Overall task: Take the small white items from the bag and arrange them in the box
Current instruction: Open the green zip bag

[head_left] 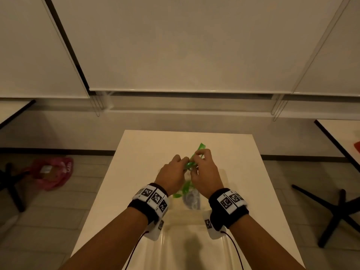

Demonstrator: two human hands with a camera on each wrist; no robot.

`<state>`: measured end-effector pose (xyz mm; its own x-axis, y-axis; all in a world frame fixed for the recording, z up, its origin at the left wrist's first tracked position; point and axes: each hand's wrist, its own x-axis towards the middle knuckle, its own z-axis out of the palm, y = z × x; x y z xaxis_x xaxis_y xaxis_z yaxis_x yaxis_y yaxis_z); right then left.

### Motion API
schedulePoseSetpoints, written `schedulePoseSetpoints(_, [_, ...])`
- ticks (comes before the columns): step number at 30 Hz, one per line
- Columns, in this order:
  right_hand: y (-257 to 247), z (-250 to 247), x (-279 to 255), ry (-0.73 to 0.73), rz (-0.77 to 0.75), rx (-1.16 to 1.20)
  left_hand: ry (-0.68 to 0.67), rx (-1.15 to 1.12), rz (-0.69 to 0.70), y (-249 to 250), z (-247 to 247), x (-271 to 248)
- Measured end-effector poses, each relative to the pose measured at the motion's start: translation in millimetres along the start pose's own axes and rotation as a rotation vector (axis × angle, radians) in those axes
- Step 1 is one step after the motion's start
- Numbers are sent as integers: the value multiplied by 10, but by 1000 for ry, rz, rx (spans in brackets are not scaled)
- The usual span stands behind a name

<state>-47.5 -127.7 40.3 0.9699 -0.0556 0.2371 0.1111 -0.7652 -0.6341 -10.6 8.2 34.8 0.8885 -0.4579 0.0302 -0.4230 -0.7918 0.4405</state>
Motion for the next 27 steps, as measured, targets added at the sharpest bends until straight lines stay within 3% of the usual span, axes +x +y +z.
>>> schedulePoseSetpoints(3, [-344,-69,-147,118,-16,238,85,-179,-10,66,-230,-285])
schedulePoseSetpoints(7, [-818,-85,-396,162,60,509,219,-378,5,113,-462,-743])
schedulePoseSetpoints(14, [-1246,183,-853,27,131,468,294,-332,0,62,-570,-1544])
schedulePoseSetpoints(18, [-1314,349,-1049,-40,181,481,205,-396,-60,-7,-553,-1862])
schedulePoseSetpoints(22, [-1284,489,-1165,-138,229,529,195,-626,-218,-164,-566,-2042])
schedulePoseSetpoints(27, [-1307,641,-1305,-243,224,627,314,-797,-581,-269,-460,-2126])
